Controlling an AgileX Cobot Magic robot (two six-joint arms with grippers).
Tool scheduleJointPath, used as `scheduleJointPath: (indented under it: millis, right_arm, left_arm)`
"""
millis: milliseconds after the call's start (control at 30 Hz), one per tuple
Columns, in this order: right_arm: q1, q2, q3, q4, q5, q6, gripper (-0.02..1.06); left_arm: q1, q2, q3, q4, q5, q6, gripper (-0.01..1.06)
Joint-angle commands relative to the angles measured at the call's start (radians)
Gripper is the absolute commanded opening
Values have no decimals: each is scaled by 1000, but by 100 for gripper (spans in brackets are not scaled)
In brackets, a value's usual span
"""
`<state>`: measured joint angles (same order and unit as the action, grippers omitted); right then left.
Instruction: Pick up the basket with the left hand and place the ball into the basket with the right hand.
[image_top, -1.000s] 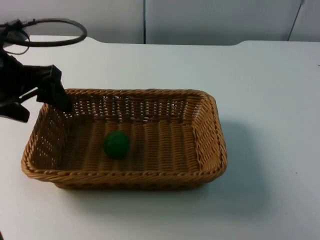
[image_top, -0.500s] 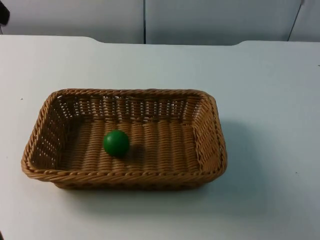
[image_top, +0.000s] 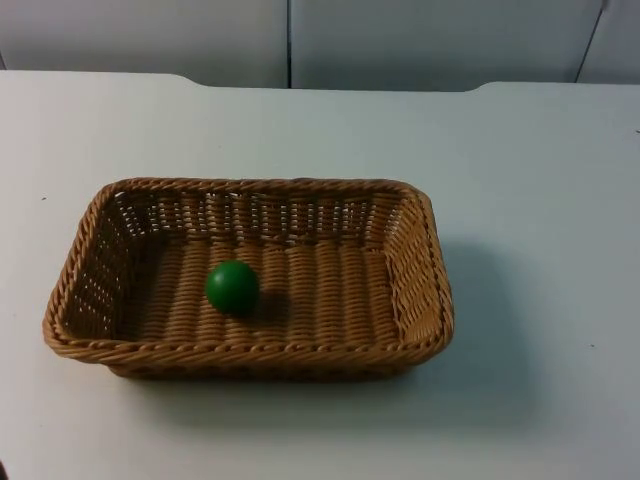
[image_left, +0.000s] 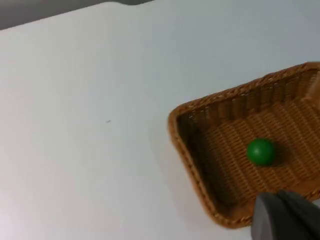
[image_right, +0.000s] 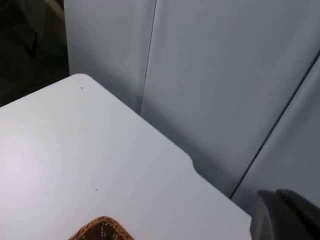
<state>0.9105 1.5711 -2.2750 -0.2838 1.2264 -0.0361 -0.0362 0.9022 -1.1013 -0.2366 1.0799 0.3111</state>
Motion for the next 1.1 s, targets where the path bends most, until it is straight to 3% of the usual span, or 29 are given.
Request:
scheduleJointPath:
  millis: [0,67,100,167,267,300,400,433,467,600,633,800,1067]
  right_arm:
    - [69,-40,-4,-123,-5,52,0]
    - [138,-77,-2,-236,-5,93,0]
    - [138,-77,-2,-236,-5,93,0]
    - [189,-125,39,-333,-5,142,0]
    - [224,-230,218,-434,-5,238,0]
    - [224,-230,218,-434,-5,238,0]
    - [226,-364,474,-497,-5,367,0]
    - [226,-364,474,-497,-5,367,0]
    - [226,-440,597,-505,-5,425,0]
    - [226,-627,907,-429,-5,509,0]
    - [226,-627,907,-429,-5,509,0]
    - [226,-867,1198,-244,-5,560,0]
    - [226,-1185,1472,-101,-34,552,0]
  left_arm:
    - [-6,-100,57,93,25,-66,0]
    - [-6,-211,118,128,25,-90,0]
    - [-6,-211,118,128,25,-90,0]
    - [-6,-309,172,139,25,-90,0]
    - [-6,-456,235,141,25,-104,0]
    - [-6,-456,235,141,25,-104,0]
    - [-6,-565,274,145,38,-112,0]
    - [-6,-565,274,145,38,-112,0]
    - [-6,-601,279,145,49,-112,0]
    - [-6,-672,279,142,67,-112,0]
    - [-6,-672,279,142,67,-112,0]
    - [-6,-713,279,139,100,-112,0]
    - [-6,-729,289,139,76,-112,0]
